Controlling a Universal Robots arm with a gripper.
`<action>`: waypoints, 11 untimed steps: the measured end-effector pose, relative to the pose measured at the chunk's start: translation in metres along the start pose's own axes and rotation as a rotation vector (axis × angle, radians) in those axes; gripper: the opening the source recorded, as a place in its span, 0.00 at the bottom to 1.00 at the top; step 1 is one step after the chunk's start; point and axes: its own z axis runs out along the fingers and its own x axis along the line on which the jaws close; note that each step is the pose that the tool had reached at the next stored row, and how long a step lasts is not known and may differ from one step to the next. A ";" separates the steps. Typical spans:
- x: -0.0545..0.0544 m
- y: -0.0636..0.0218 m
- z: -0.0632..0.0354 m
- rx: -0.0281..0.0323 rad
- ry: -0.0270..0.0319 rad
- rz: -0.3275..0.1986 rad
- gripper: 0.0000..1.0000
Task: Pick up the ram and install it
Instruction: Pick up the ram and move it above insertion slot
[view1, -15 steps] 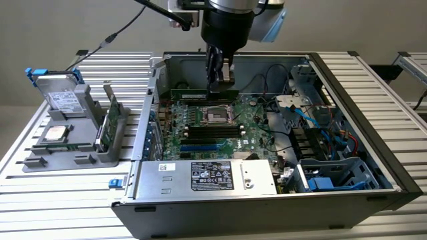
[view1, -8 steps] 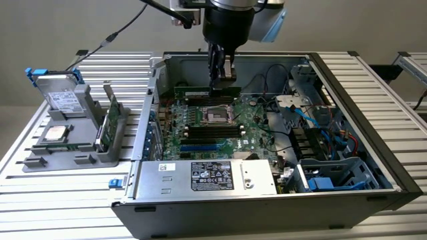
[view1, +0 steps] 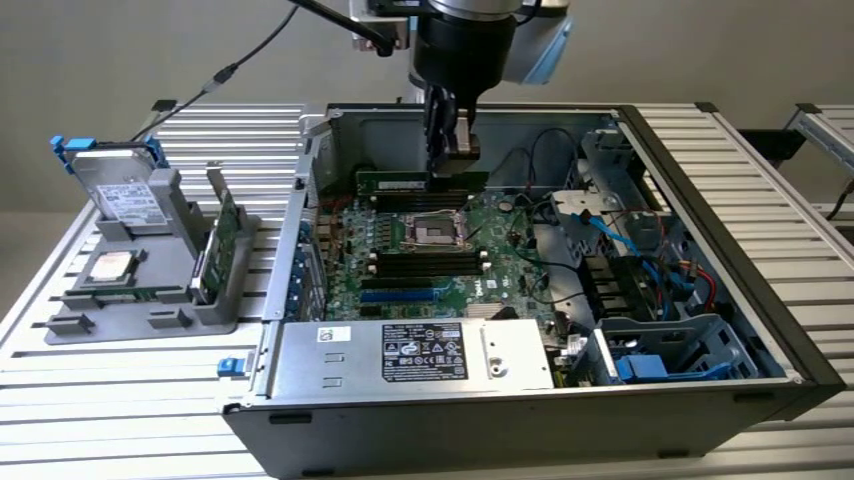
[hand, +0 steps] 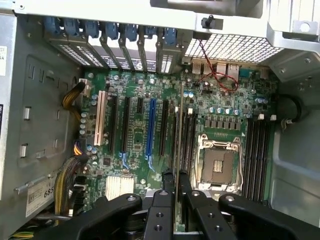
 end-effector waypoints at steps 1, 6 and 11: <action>0.000 -0.0012 0.0003 0.0002 -0.0001 0.001 0.15; -0.002 -0.0070 0.0025 0.0005 -0.0004 0.007 0.15; -0.010 -0.0114 0.0088 0.0005 -0.0006 0.008 0.15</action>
